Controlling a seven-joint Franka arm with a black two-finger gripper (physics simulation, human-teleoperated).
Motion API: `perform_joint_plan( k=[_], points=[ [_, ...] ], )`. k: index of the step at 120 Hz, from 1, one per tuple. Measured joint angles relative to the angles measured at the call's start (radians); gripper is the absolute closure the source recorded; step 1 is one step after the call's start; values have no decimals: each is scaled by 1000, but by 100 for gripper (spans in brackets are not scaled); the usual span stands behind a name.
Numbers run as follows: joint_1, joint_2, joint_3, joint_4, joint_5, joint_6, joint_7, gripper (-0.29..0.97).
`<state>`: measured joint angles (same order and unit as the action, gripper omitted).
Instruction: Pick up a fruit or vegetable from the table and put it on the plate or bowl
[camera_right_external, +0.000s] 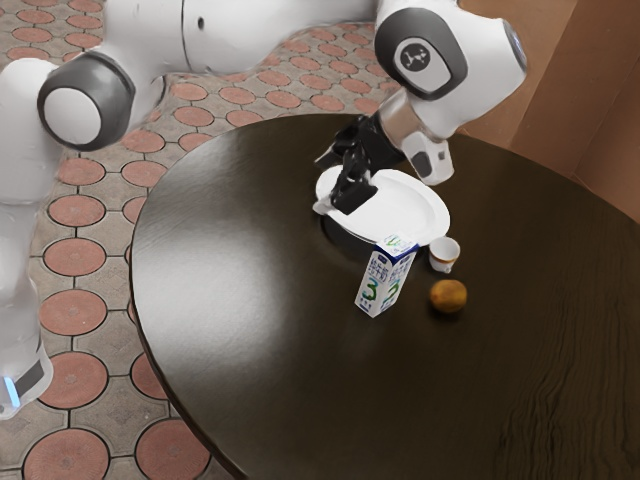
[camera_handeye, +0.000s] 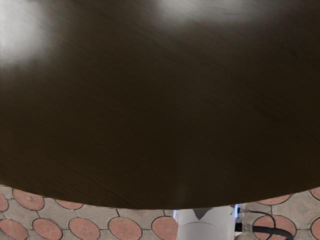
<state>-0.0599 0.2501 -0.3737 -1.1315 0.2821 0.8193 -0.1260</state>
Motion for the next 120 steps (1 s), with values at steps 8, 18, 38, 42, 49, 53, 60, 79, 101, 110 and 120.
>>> perform_joint_plan(
  k=[8, 18, 38, 42, 49, 53, 60, 79, 101, 110, 120],
  points=[
    [24, -114, 18, -187, 24, 158, -23, 0],
    [44, -129, 7, -236, 33, 311, -49, 0],
    [9, 361, -124, 306, 74, 521, -111, 0],
    [-2, 412, -132, 369, 80, 547, -133, 0],
    [-3, 449, -135, 412, 70, 578, -182, 0],
    [-5, 457, -136, 420, 61, 579, -213, 0],
    [-9, 462, -136, 427, 50, 580, -266, 0],
    [-2, 454, -124, 391, 11, 573, -413, 0],
    [15, 456, -113, 330, -16, 582, -540, 0],
    [20, 458, -106, 328, -19, 586, -582, 0],
    [44, 459, -97, 329, -21, 591, -619, 0]
  ],
)
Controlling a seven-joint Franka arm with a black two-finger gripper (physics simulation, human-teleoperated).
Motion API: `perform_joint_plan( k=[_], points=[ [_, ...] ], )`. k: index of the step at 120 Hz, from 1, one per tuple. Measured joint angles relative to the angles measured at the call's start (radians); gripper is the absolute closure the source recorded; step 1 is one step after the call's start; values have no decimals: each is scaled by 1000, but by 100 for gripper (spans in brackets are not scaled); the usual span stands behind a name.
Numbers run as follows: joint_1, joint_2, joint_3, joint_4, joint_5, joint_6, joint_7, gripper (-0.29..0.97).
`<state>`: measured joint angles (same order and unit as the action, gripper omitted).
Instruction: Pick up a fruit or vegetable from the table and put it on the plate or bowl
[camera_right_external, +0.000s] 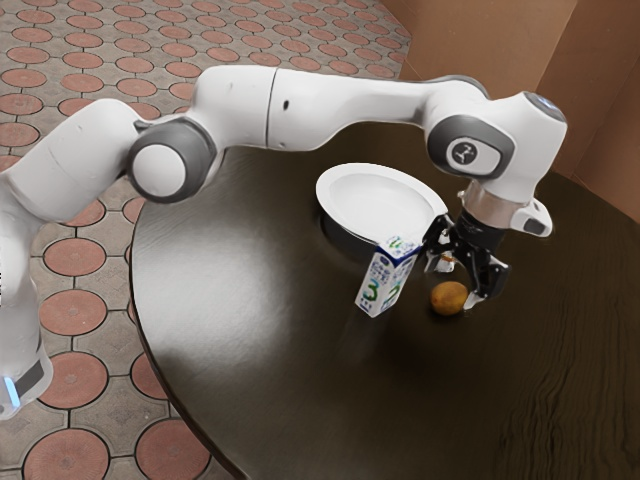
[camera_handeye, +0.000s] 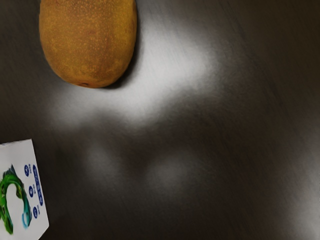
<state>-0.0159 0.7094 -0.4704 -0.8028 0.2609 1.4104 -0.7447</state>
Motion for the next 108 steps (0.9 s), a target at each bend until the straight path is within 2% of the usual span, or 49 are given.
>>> perform_joint_plan(
  k=[16, 22, 33, 47, 53, 63, 73, 108],
  points=[
    [53, 12, -7, 10, 2, 8, -46, 0],
    [56, 51, -21, 60, 8, 16, -57, 0],
    [56, 107, -102, 111, 71, 46, -69, 0],
    [60, 138, -126, 118, 135, 78, -46, 0],
    [58, 151, -128, 132, 157, 79, -22, 0],
    [20, 226, -131, 289, 206, 48, 34, 0],
    [0, 271, -132, 369, 256, 24, 98, 0],
    [21, 302, -159, 364, 306, 14, 317, 0]
  ],
)
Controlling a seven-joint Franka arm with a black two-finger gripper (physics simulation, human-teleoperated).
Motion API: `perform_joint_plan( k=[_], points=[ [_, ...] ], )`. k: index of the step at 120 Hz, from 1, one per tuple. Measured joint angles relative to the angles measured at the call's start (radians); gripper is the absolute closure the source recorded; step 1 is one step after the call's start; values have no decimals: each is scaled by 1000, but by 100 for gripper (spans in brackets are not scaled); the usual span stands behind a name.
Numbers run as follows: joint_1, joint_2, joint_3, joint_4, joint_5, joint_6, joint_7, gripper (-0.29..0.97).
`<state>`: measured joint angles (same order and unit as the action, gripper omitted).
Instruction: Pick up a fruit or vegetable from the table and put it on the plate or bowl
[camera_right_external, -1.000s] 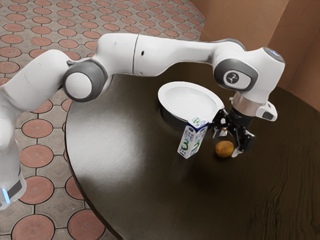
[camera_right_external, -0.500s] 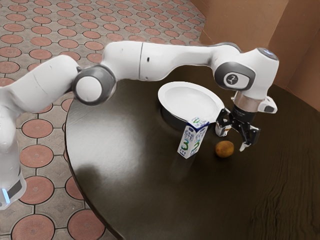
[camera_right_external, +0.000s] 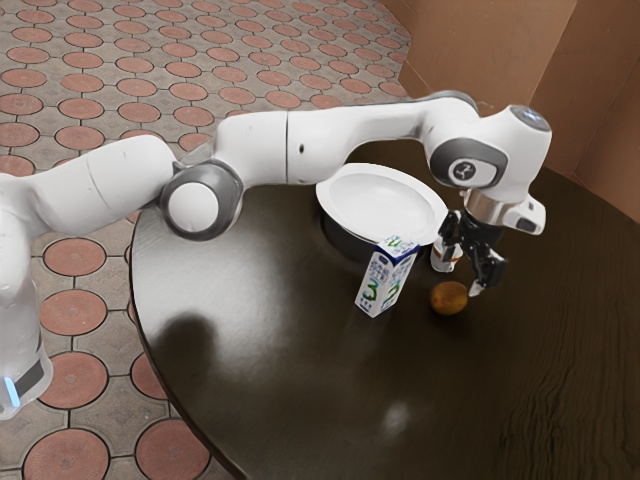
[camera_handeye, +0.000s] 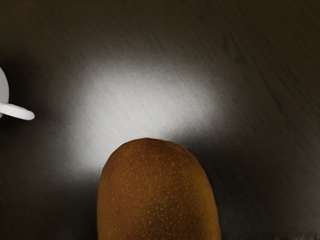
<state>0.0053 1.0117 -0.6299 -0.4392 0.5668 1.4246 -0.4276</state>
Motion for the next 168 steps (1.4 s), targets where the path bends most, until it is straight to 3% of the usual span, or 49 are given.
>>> perform_joint_plan(
  k=[45, 98, 168],
  points=[
    [11, 5, -38, -21, 1, 18, 148, 0],
    [39, 6, -31, -49, -71, 21, 69, 0],
    [48, 44, -28, -61, -81, 39, -4, 0]
  ],
)
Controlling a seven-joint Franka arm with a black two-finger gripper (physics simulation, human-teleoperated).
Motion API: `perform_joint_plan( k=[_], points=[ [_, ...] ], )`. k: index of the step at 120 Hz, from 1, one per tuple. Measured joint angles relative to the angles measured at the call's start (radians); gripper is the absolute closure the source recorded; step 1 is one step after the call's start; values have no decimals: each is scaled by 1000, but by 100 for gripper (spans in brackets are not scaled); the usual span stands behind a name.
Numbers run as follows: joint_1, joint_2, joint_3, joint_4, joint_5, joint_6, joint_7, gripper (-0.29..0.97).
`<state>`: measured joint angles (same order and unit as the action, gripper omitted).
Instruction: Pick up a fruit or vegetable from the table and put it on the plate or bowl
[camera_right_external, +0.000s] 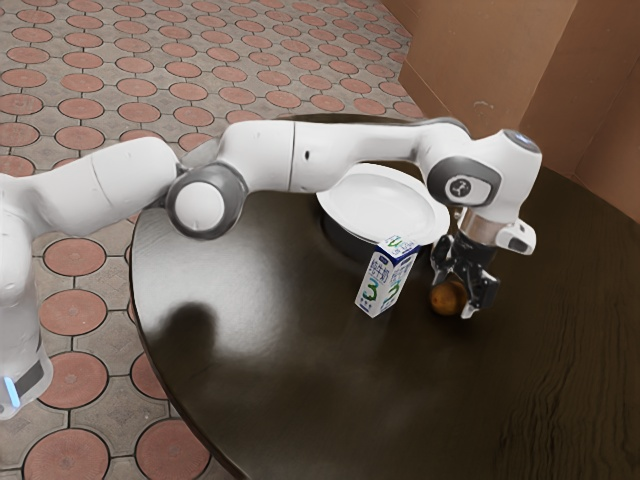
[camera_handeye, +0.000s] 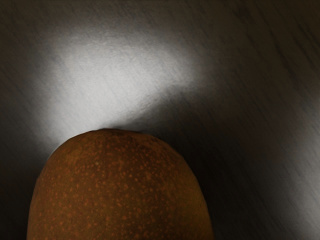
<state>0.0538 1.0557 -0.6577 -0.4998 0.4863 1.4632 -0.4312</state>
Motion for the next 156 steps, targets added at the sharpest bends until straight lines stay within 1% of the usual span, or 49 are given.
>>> perform_joint_plan(
  k=[13, 18, 30, 37, 47, 70, 79, 91, 101, 108, 113, 119, 125, 131, 138, 147, 156],
  points=[
    [0, 2, 0, -8, 0, 6, -8, 0],
    [0, 2, 0, -9, 0, 8, -11, 6],
    [0, 1, 1, -10, 1, 11, -18, 26],
    [0, 1, 1, -10, 2, 12, -23, 31],
    [-2, 1, 1, -10, 4, 13, -28, 34],
    [-10, -8, 1, -9, 12, 13, -37, 34],
    [-13, -27, 1, -7, 17, 12, -40, 34],
    [-26, -97, 1, -5, 42, -1, -43, 37],
    [-26, -209, 1, -9, 80, -28, -45, 38],
    [15, -323, 16, -61, 99, -50, -46, 37],
    [63, -394, 32, -101, 101, -63, -44, 36],
    [145, -470, 46, -196, 80, -76, -43, 35],
    [193, -517, 95, -271, 35, -86, -41, 36],
    [218, -537, 135, -340, -15, -87, -39, 36],
    [247, -546, 153, -412, -62, -74, -37, 37],
    [275, -548, 159, -470, -106, -53, -33, 38],
    [288, -548, 166, -492, -133, -35, -29, 37]
  ],
)
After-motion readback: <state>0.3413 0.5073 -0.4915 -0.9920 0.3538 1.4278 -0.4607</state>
